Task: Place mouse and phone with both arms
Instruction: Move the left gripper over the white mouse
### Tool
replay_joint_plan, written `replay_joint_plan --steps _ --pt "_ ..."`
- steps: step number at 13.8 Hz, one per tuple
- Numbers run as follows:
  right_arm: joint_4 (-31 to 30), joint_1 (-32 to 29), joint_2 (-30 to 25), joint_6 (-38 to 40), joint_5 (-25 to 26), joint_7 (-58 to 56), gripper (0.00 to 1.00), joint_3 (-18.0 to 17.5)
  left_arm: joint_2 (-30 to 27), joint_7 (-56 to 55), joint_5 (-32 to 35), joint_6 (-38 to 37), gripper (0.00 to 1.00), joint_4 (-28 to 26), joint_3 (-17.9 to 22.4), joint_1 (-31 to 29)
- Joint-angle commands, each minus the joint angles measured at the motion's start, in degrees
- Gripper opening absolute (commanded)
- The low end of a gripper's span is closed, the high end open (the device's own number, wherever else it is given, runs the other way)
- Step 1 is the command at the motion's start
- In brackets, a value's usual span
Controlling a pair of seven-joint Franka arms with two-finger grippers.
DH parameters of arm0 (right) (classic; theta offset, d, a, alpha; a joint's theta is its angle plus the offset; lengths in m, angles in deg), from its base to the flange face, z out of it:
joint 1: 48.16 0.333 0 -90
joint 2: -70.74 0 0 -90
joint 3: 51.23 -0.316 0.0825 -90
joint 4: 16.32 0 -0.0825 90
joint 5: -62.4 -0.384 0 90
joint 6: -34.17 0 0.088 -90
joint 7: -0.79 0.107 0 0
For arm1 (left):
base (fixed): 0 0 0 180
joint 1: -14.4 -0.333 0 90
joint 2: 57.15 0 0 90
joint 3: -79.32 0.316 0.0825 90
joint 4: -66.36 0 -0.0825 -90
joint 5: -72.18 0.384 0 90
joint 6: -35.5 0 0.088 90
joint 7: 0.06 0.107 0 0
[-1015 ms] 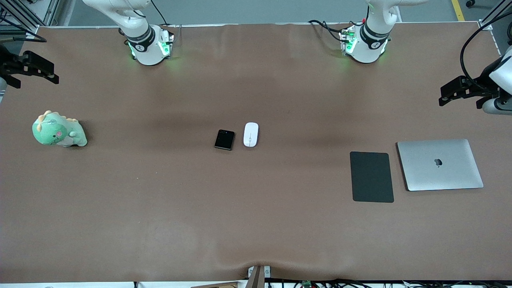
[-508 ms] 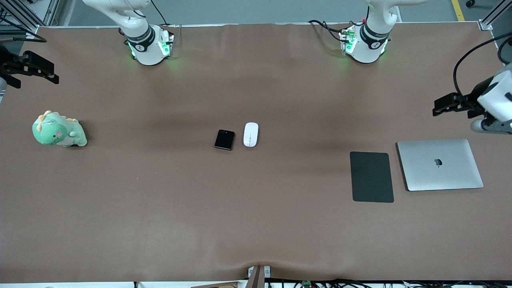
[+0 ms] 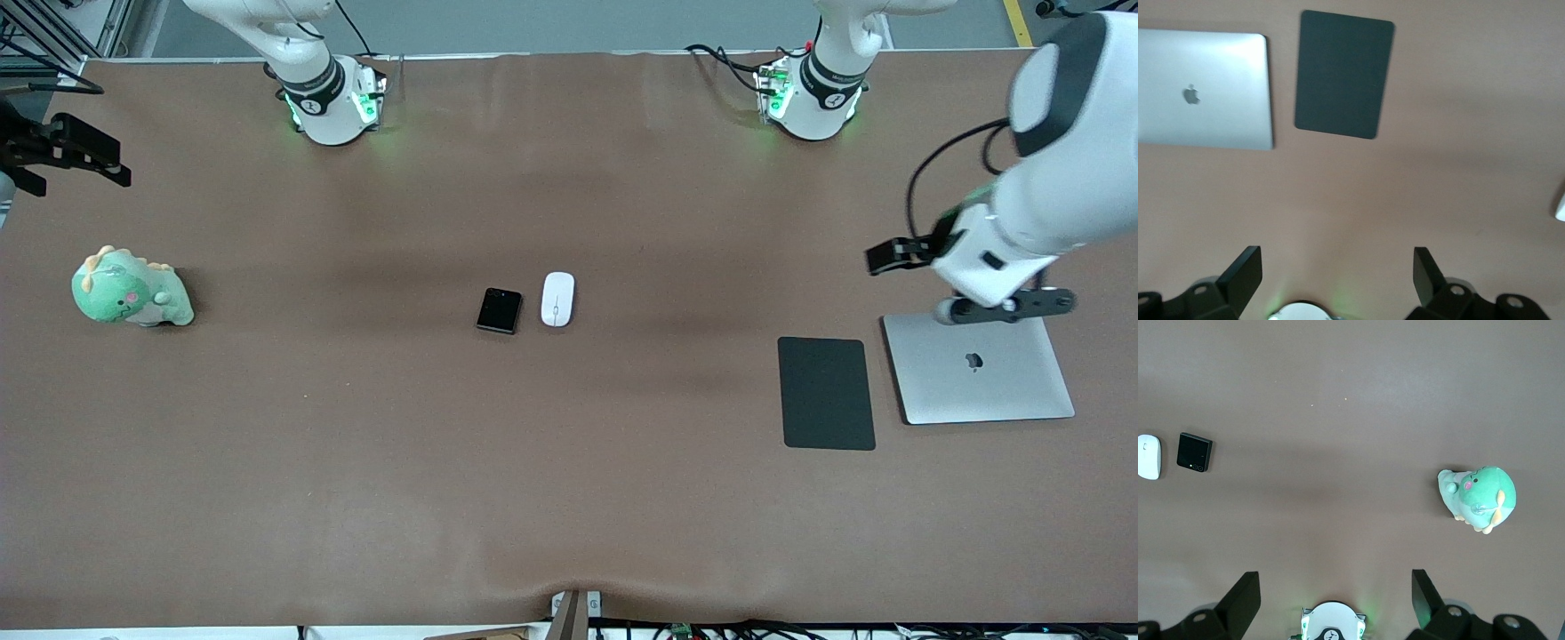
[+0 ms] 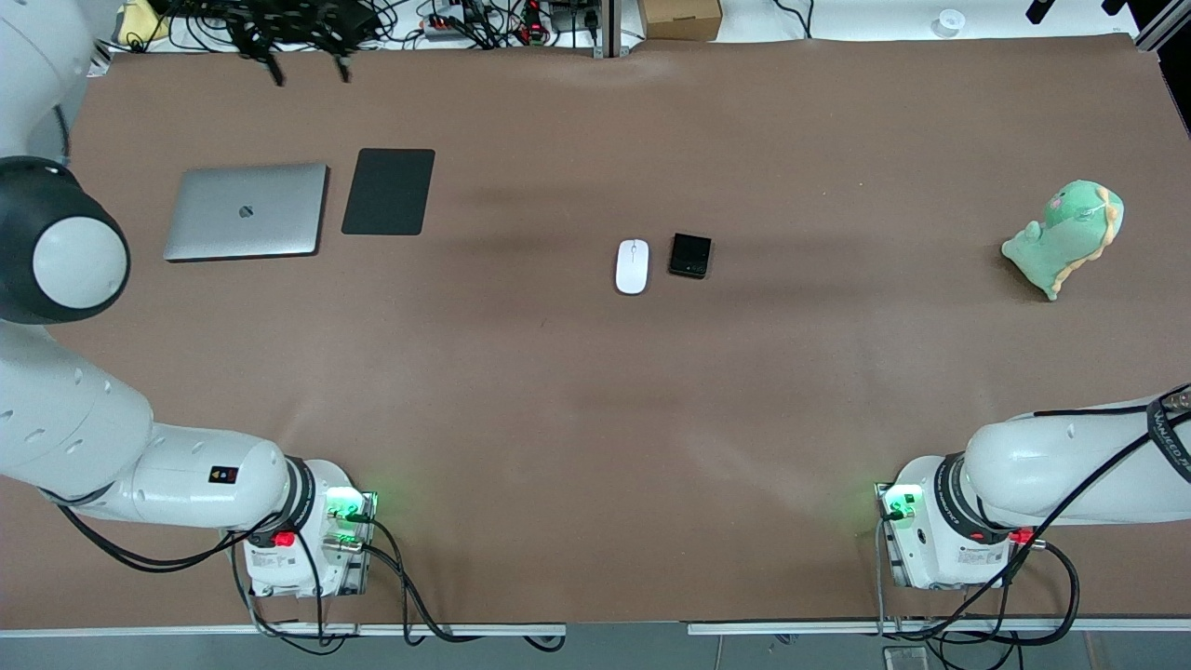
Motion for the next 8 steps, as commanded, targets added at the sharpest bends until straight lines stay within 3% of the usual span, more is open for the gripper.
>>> replay_joint_plan --steps 1,4,8 --pt "0.28 -1.37 0.01 0.47 -1.01 -0.59 1.00 -0.68 0.21 -6.04 -0.80 2.52 1.00 -1.52 -1.87 2.89" --pt "0.28 -1.46 0.01 0.47 -1.01 -0.59 1.00 -0.68 0.64 -18.33 -0.71 7.98 1.00 -2.06 -4.42 8.42" --pt "0.28 -1.46 0.10 0.20 -1.01 -0.51 1.00 -0.68 3.27 -26.87 -0.71 12.81 1.00 -2.06 -4.78 16.25"
